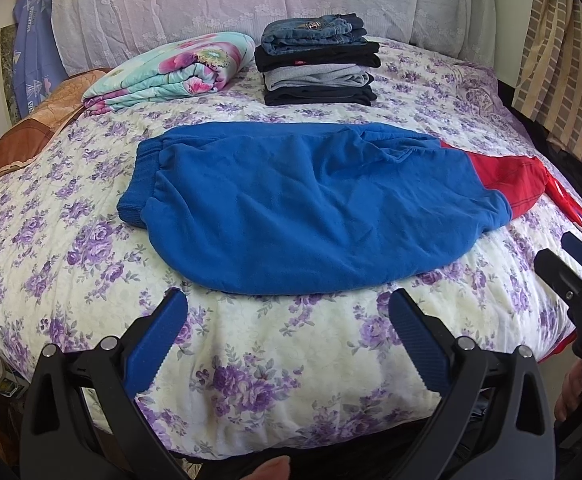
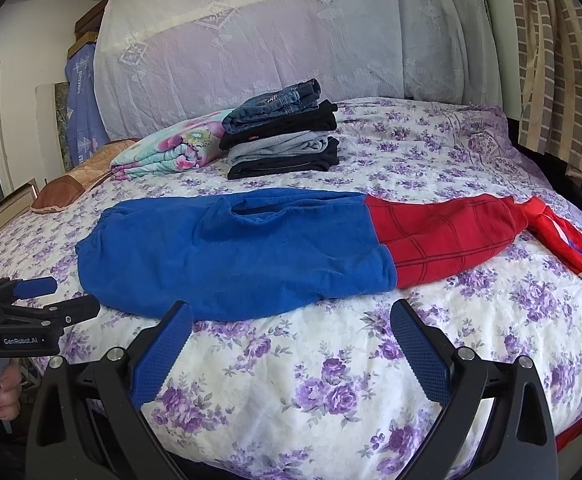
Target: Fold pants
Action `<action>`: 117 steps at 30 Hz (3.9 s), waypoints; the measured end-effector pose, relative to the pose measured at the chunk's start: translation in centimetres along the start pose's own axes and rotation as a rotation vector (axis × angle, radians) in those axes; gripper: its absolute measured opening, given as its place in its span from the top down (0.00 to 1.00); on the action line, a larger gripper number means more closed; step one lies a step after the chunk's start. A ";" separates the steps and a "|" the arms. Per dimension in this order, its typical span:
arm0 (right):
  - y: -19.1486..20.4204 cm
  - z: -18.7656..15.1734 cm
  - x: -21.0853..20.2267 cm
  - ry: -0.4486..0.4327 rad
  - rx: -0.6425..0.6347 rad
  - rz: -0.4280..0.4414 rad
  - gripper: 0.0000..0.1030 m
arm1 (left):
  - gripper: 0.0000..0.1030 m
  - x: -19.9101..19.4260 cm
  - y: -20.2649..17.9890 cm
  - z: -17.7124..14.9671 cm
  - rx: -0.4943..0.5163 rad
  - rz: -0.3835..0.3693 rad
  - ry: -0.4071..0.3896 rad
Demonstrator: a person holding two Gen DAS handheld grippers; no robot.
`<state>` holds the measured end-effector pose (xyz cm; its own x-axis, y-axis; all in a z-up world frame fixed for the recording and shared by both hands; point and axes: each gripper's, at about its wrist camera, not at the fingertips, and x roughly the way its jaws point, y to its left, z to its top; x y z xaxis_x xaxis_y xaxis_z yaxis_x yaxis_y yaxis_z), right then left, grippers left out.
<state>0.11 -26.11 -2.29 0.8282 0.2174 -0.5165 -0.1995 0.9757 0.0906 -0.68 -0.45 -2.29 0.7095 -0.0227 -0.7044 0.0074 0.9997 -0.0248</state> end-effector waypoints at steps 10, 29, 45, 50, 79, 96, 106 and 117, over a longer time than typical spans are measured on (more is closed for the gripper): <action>-5.0 -1.4 1.0 0.057 0.288 0.166 0.03 | 0.04 3.6 0.4 -2.4 -0.072 -0.274 0.189; -18.5 -1.3 5.9 0.004 0.840 0.304 0.04 | 0.04 9.8 9.0 2.2 -0.479 -0.539 0.214; -24.0 -0.8 11.8 0.036 1.036 0.427 0.86 | 0.84 13.6 13.5 6.3 -0.625 -0.602 0.099; -23.6 -1.1 10.0 -0.024 0.998 0.453 0.95 | 0.93 11.8 13.5 7.8 -0.554 -0.611 0.042; -23.5 22.7 33.5 0.203 0.658 0.265 0.84 | 0.85 29.9 19.1 27.0 -0.704 -0.407 0.178; -27.5 18.2 17.9 0.145 0.517 0.159 0.35 | 0.17 22.0 24.2 22.7 -0.619 -0.319 0.156; -25.1 4.3 8.8 0.212 0.655 0.184 0.29 | 0.17 16.7 21.2 12.9 -0.612 -0.468 0.190; -25.3 2.1 10.5 0.196 0.764 0.228 0.29 | 0.18 19.7 17.9 14.1 -0.654 -0.436 0.134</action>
<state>14.92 -48.45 -8.19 0.6899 0.4727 -0.5482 0.1186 0.6733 0.7298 23.42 17.13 -6.60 0.6471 -0.4526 -0.6136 -0.1801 0.6913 -0.6998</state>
